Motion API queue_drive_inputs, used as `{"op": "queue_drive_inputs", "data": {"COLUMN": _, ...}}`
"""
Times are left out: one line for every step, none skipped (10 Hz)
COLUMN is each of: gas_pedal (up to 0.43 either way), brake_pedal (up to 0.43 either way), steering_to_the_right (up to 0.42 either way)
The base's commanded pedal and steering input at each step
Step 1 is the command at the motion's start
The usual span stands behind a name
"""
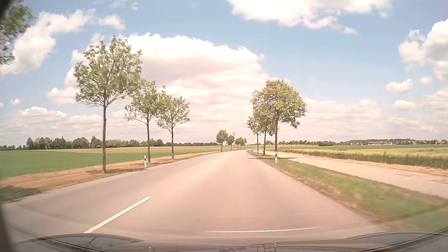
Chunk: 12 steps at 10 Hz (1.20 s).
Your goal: Follow the waypoints while adhering to traffic rules and regulations
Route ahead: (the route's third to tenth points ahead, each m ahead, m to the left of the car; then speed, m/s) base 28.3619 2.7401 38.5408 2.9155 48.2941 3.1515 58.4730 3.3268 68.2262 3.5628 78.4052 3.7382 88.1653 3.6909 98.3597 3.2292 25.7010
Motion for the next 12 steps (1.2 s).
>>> {"op": "queue_drive_inputs", "data": {"gas_pedal": 0.248, "brake_pedal": 0.012, "steering_to_the_right": -0.004}}
{"op": "queue_drive_inputs", "data": {"gas_pedal": 0.248, "brake_pedal": 0.012, "steering_to_the_right": -0.003}}
{"op": "queue_drive_inputs", "data": {"gas_pedal": 0.248, "brake_pedal": 0.012, "steering_to_the_right": -0.003}}
{"op": "queue_drive_inputs", "data": {"gas_pedal": 0.248, "brake_pedal": 0.012, "steering_to_the_right": -0.001}}
{"op": "queue_drive_inputs", "data": {"gas_pedal": 0.248, "brake_pedal": 0.012, "steering_to_the_right": 0.0}}
{"op": "queue_drive_inputs", "data": {"gas_pedal": 0.248, "brake_pedal": 0.012, "steering_to_the_right": 0.0}}
{"op": "queue_drive_inputs", "data": {"gas_pedal": 0.248, "brake_pedal": 0.012, "steering_to_the_right": 0.0}}
{"op": "queue_drive_inputs", "data": {"gas_pedal": 0.248, "brake_pedal": 0.012, "steering_to_the_right": 0.0}}
{"op": "queue_drive_inputs", "data": {"gas_pedal": 0.248, "brake_pedal": 0.012, "steering_to_the_right": 0.0}}
{"op": "queue_drive_inputs", "data": {"gas_pedal": 0.248, "brake_pedal": 0.012, "steering_to_the_right": 0.0}}
{"op": "queue_drive_inputs", "data": {"gas_pedal": 0.248, "brake_pedal": 0.012, "steering_to_the_right": -0.001}}
{"op": "queue_drive_inputs", "data": {"gas_pedal": 0.248, "brake_pedal": 0.012, "steering_to_the_right": -0.001}}
